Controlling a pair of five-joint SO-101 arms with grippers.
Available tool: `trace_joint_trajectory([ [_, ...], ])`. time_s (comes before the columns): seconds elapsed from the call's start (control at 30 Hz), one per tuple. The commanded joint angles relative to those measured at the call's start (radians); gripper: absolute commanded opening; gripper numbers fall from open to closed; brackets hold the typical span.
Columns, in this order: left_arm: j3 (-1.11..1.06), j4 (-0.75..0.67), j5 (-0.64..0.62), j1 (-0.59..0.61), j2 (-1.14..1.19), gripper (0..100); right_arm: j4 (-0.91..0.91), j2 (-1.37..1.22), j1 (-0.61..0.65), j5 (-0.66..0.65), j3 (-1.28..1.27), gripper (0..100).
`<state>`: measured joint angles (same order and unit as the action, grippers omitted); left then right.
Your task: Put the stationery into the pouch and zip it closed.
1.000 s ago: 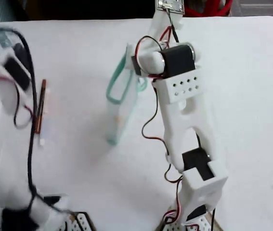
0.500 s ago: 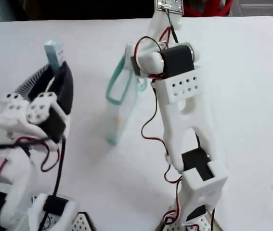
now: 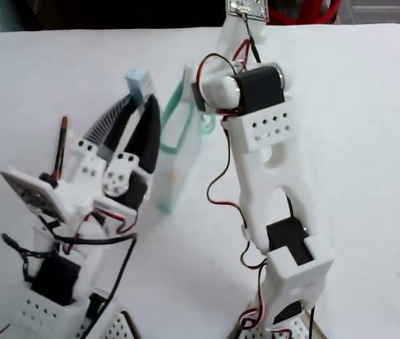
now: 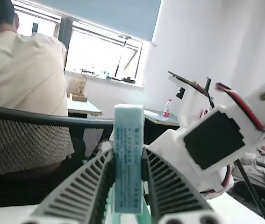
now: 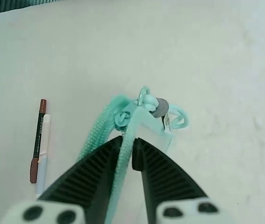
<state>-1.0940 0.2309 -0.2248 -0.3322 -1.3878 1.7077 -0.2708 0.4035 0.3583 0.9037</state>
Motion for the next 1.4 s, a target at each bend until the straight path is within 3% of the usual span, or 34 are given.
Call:
trace_joint_trajectory([
  [0.0, -0.144, -0.344, 0.002, -0.024, -0.002, 3, 0.012, 0.018, 0.010, -0.006, -0.003, 1.8],
  [0.13, -0.189, -0.491, 0.006, -0.024, 0.101, 3, 0.012, 0.018, 0.010, -0.003, -0.003, 1.8],
  [0.37, -0.048, -0.485, -0.002, -0.008, 0.360, 3, 0.004, -0.050, -0.012, -0.006, 0.000, 1.8],
  [0.6, -0.040, -0.485, 0.003, -0.007, 0.386, 4, 0.004, -0.065, -0.025, -0.003, 0.008, 1.8],
  [0.67, -0.043, -0.482, 0.000, -0.007, 0.386, 9, 0.004, -0.065, -0.027, -0.008, 0.008, 1.8],
  [0.77, -0.025, -0.396, -0.002, -0.010, 0.384, 18, 0.004, -0.068, -0.031, -0.011, 0.008, 1.8],
  [0.97, 0.066, -0.207, -0.003, -0.012, 0.384, 18, 0.004, -0.070, -0.031, -0.011, 0.008, 1.8],
  [1.37, 0.098, -0.195, 0.043, -0.036, 0.384, 17, -0.004, -0.059, -0.036, -0.035, 0.009, 1.8],
])
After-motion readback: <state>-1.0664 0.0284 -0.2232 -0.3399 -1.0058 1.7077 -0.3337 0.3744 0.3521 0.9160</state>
